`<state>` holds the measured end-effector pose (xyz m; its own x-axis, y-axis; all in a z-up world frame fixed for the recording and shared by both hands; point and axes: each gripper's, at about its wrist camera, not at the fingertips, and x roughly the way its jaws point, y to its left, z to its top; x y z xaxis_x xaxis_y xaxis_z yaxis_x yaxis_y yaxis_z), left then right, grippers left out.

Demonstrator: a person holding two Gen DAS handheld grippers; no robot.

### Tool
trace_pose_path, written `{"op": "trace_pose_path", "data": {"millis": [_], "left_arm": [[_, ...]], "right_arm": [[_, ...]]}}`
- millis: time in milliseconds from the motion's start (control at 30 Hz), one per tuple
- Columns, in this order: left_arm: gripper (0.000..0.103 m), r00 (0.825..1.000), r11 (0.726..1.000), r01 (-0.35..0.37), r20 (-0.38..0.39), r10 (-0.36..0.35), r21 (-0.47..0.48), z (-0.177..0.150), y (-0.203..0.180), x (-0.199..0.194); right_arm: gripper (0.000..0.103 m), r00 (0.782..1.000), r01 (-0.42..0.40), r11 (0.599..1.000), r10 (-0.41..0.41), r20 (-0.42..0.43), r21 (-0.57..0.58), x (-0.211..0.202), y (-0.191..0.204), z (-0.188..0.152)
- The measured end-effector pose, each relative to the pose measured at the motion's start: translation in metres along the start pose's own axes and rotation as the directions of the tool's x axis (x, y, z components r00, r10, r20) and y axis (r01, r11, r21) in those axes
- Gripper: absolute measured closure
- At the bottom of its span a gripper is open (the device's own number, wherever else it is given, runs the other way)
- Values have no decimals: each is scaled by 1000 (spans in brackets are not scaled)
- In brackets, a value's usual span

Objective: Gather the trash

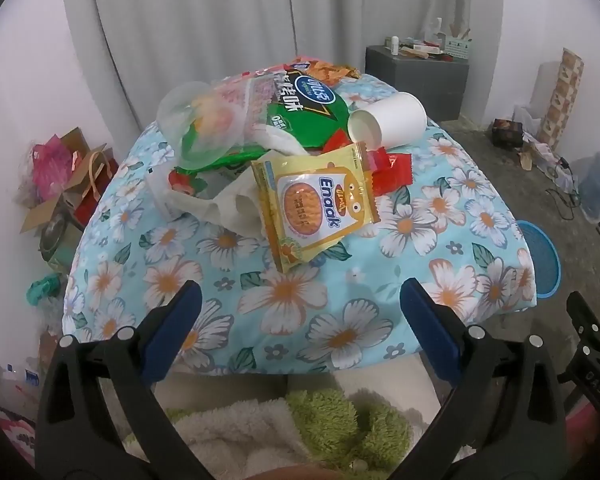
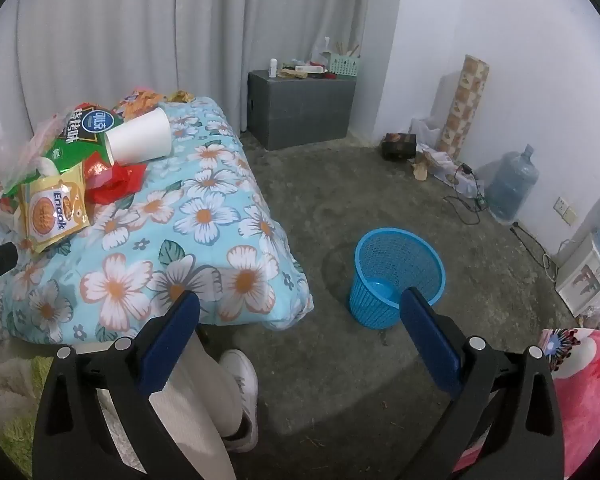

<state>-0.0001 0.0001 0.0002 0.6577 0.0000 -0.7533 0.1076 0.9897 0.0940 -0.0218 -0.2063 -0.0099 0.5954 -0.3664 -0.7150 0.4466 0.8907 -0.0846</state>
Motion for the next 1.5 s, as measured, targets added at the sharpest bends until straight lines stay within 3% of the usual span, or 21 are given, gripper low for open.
{"op": "trace_pose_path", "data": {"millis": [1500], "left_arm": [[8,1000,1000,7,-14,-7,-10,-2,5,2]], "right_arm": [[5,1000,1,1000,-1,-2,-8,-4,1,2]]}}
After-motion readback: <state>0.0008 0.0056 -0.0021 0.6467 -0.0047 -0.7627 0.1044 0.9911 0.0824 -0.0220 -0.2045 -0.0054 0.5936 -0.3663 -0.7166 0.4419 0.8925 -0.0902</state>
